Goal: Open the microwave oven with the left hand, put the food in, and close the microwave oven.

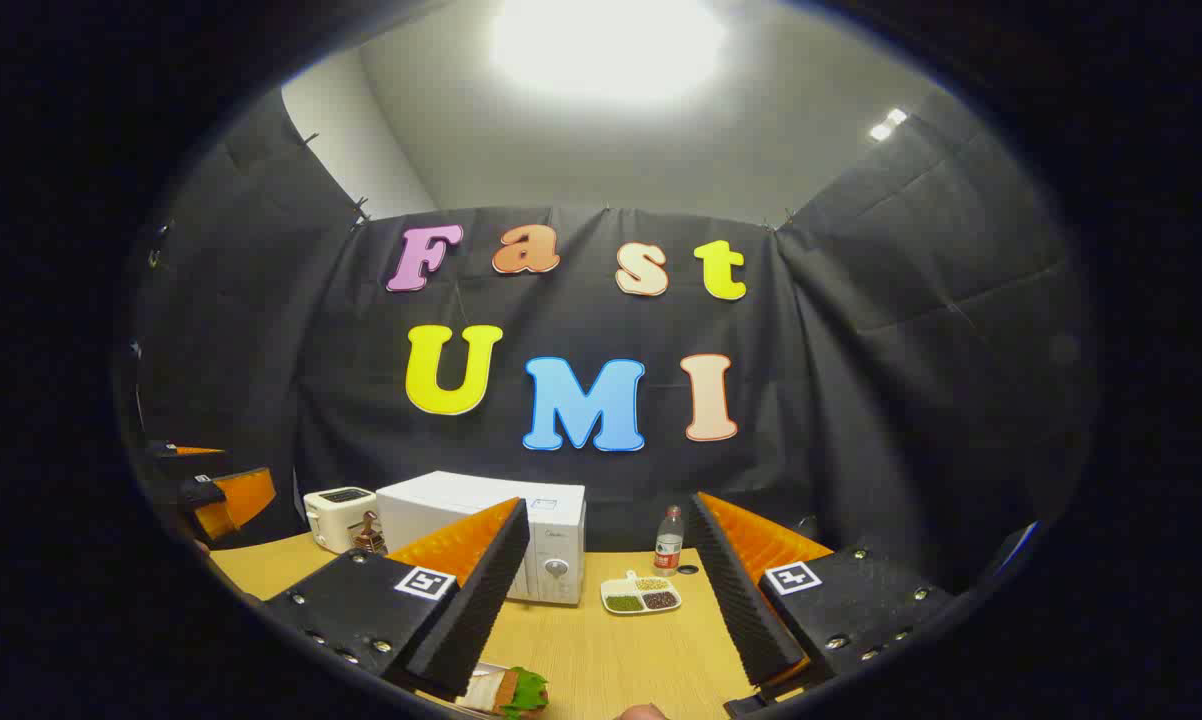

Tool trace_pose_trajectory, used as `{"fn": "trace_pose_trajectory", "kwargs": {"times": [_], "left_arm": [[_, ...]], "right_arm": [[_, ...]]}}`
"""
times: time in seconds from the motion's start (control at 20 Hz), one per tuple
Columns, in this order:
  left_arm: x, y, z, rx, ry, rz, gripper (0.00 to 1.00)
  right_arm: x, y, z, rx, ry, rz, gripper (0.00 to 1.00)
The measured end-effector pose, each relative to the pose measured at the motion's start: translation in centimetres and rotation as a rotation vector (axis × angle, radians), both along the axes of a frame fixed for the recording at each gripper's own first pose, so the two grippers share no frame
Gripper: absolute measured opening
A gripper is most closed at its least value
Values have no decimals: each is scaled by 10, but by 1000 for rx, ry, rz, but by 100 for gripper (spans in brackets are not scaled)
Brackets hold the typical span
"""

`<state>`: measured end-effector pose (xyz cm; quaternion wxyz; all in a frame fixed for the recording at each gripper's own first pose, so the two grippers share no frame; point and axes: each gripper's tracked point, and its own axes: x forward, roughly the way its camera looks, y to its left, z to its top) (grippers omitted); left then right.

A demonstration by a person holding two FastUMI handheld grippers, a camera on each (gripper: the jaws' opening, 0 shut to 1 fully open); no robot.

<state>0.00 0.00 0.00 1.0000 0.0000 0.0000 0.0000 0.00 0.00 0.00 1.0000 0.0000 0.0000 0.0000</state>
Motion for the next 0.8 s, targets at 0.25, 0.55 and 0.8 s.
{"fn": "trace_pose_trajectory", "kwargs": {"times": [0.25,0.55,0.8], "left_arm": [[-4,-16,0,1,-9,4,98],[-8,-36,6,21,-26,17,96],[-4,-55,8,33,-51,27,94]], "right_arm": [[-2,-6,-6,-7,8,21,97],[4,-20,-14,15,16,39,96],[2,-32,-17,18,0,62,97]]}}
